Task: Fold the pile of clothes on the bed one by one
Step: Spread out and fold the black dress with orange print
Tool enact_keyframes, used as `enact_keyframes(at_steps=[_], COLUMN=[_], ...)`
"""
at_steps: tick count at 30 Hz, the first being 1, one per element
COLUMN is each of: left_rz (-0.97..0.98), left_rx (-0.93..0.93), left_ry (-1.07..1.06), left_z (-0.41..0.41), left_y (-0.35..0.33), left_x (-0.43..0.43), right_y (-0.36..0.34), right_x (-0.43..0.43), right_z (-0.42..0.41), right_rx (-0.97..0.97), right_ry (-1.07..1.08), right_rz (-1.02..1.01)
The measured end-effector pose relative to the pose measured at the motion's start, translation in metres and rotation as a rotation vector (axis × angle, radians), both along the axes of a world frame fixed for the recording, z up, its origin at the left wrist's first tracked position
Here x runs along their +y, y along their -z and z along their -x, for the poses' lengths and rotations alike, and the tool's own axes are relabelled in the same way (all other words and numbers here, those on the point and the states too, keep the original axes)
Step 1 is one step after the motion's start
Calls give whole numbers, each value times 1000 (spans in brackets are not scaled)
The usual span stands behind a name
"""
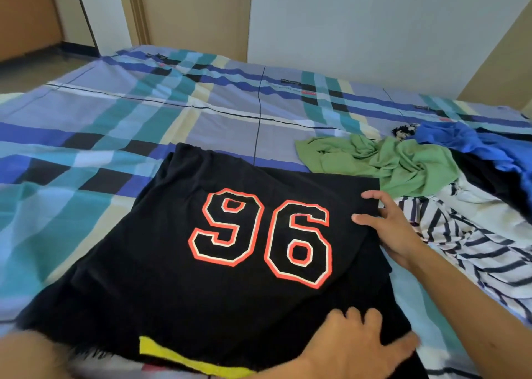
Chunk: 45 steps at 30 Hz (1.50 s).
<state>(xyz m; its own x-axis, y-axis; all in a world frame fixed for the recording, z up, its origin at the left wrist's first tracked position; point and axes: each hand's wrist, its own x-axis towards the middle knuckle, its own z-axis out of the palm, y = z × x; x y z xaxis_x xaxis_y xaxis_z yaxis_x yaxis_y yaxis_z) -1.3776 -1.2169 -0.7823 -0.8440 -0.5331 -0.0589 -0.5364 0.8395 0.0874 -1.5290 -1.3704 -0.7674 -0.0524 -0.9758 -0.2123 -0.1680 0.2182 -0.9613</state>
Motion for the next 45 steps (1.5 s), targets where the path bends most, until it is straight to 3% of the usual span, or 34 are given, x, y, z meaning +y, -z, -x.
enact_keyframes(at_steps=[3,8,11,14,17,21,23,24,26,28,31,34,35,37,39,41,43,45], left_rz=[49,32,-258,-401,-506,-751,-699,-622,-460,-398,-180,99,73,-92,-325,-467,-503,-512], left_rx=[-23,-27,293,690,834,946,794,624,159,-119,-55,304,352,215,-93,-245,-225,-183], left_ry=[25,0,-149,-250,-394,-679,-907,-1032,-1185,-1238,-1308,-1072,-950,-840,-916,-995,-1064,-1112], left_z=[7,-8,-37,-77,-129,-224,-269,-290,-323,-337,-327,-296,-286,-272,-273,-283,-297,-305], left_y=[-15,-27,-47,-73,-100,-124,-130,-128,-118,-105,-98,-96,-92,-79,-65,-60,-59,-63], left_x=[-1,-1,-4,-1,0,8,18,24,28,24,13,-4,-10,-22,-31,-33,-32,-30], right_y=[-9,-49,-84,-114,-138,-155,-152,-145,-123,-97,-57,-17,-5,8,13,19,22,18], right_x=[-8,-26,-39,-54,-70,-80,-79,-77,-66,-49,-15,13,19,29,36,45,61,78], right_z=[-4,-19,-45,-85,-143,-232,-269,-283,-301,-301,-282,-264,-259,-251,-240,-227,-214,-202], right_rx=[-46,192,342,497,604,584,417,349,436,611,768,968,1047,1113,1086,1061,1011,803], right_ry=[-33,-133,-211,-279,-369,-485,-531,-553,-600,-668,-753,-843,-873,-889,-856,-782,-673,-543], right_rz=[-30,-42,-23,0,51,142,137,139,190,226,258,298,344,439,474,487,444,324])
